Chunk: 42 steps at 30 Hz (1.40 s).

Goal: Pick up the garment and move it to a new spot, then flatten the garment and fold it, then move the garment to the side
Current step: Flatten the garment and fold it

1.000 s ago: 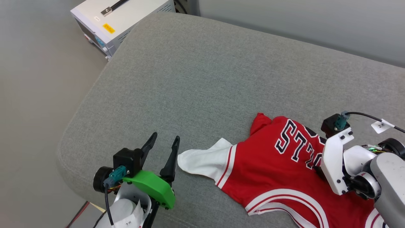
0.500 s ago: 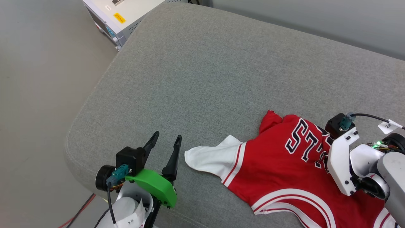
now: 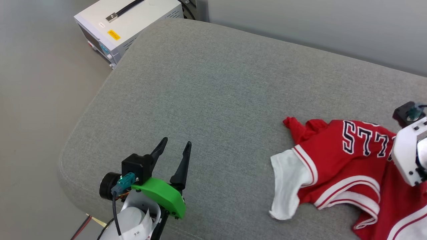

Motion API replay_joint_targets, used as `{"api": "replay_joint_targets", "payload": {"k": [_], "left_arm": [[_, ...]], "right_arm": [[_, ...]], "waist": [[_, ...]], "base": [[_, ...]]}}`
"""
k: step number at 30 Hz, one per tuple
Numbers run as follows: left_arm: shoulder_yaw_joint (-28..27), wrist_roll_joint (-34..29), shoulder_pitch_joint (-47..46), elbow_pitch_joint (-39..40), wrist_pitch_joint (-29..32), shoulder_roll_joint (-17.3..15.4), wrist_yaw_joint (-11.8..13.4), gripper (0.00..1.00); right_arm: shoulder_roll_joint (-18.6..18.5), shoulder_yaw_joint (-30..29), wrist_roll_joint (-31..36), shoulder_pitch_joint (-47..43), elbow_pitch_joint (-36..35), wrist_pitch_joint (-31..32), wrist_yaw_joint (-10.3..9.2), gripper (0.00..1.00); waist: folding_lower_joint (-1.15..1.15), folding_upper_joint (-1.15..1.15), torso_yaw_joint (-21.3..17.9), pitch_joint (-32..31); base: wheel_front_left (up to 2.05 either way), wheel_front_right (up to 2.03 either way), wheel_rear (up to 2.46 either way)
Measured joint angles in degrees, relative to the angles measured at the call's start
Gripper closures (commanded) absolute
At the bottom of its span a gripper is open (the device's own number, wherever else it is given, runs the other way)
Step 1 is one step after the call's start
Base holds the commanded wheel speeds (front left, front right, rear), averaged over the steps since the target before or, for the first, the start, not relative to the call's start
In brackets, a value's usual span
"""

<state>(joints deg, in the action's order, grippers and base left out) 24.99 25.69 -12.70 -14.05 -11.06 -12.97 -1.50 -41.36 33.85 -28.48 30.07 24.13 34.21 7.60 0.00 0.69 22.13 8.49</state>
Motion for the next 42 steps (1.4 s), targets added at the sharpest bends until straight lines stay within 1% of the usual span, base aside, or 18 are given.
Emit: {"api": "replay_joint_targets", "payload": {"k": [1,4,5,8,9,12,13,14,16,21,26,28,32,36,39,42], "left_arm": [[0.2,0.01,-0.01,0.42,0.0,0.0,0.07,0.0],[0.51,0.01,-0.16,0.69,-0.03,0.09,0.07,0.0],[0.65,0.01,-1.12,0.66,-0.1,0.26,0.04,0.0],[0.86,0.01,-2.09,0.45,-0.38,0.55,-0.04,0.0],[0.94,0.01,-2.32,0.14,-0.59,0.63,-0.13,0.0],[1.11,0.01,-2.67,-0.34,-0.78,0.75,-0.3,0.0],[1.14,0.01,-2.8,-0.45,-0.8,0.83,-0.3,0.0],[1.23,0.01,-3.0,-0.65,-0.87,1.01,-0.3,0.0],[1.42,0.01,-3.52,-0.94,-1.21,1.43,-0.31,0.0],[1.44,0.01,-4.09,-1.55,-1.55,1.59,-0.34,0.0],[0.82,0.56,-4.05,-1.68,-1.98,1.48,-0.31,0.0],[0.42,0.64,-4.04,-1.44,-2.04,1.26,-0.26,0.0],[0.01,0.66,-3.63,-0.77,-2.53,0.45,-0.19,0.0],[-0.63,1.09,-1.81,-0.18,-2.59,0.02,0.35,0.0],[-1.02,1.3,-0.27,0.23,-2.71,0.02,0.71,0.0],[-1.64,2.23,1.2,1.01,-3.11,0.24,0.75,0.0]], "right_arm": [[-2.43,-0.04,1.7,3.75,0.91,-1.8,0.0,1.0],[-4.28,0.08,3.27,8.27,2.86,-3.59,0.0,1.0],[-4.87,0.69,4.93,12.68,5.13,-5.42,0.0,1.0],[-4.77,1.47,7.45,16.5,7.99,-7.89,0.0,1.0],[-4.39,2.0,9.6,17.8,9.55,-8.93,0.0,1.0],[-2.05,2.52,10.67,18.9,14.12,-10.33,-0.01,1.0],[-1.29,2.5,10.67,19.06,15.67,-10.99,-0.01,0.85],[-0.35,2.25,10.67,19.12,17.4,-12.07,-0.01,0.0],[1.38,1.47,10.83,19.18,20.78,-14.44,-0.01,0.0],[4.89,-0.05,11.02,19.27,25.6,-20.25,-0.01,0.0],[7.55,-1.23,10.37,19.28,27.49,-26.15,-0.01,0.0],[8.96,-3.64,8.24,19.28,27.82,-28.69,-0.01,0.0],[10.81,-6.8,7.83,18.95,26.89,-35.31,-0.01,0.0],[12.83,-9.94,7.6,15.58,24.06,-41.7,-0.01,0.0],[14.29,-12.93,7.16,11.78,21.38,-45.12,-0.01,0.0],[16.01,-17.45,6.7,7.4,17.5,-47.18,-0.02,0.0]], "waist": [[0.0,0.0,-0.21,0.96],[0.0,0.0,-0.22,2.55],[0.0,0.0,-0.12,4.25],[0.0,0.0,0.08,5.82],[0.01,0.0,0.21,6.43],[0.0,0.0,0.52,7.62],[0.01,0.0,0.61,7.94],[0.01,0.0,0.73,8.25],[0.02,0.0,0.9,8.55],[0.02,0.0,0.41,7.91],[0.01,0.0,-1.43,6.03],[0.01,0.0,-2.35,5.13],[0.01,0.0,-4.38,3.0],[0.0,0.0,-6.73,0.74],[0.0,0.0,-8.61,-0.95],[0.0,0.0,-10.57,-2.53]], "base": [[0.0,0.0,0.0],[0.0,0.0,0.0],[0.0,0.0,0.0],[0.0,0.0,0.0],[0.0,0.0,0.0],[0.0,0.0,0.0],[0.0,0.0,0.0],[0.0,0.0,0.0],[0.0,0.0,0.0],[0.0,0.0,0.0],[0.0,0.0,0.0],[0.0,0.0,0.0],[0.0,0.0,0.0],[0.0,0.0,0.0],[0.0,0.0,0.0],[0.0,0.0,0.0]]}}
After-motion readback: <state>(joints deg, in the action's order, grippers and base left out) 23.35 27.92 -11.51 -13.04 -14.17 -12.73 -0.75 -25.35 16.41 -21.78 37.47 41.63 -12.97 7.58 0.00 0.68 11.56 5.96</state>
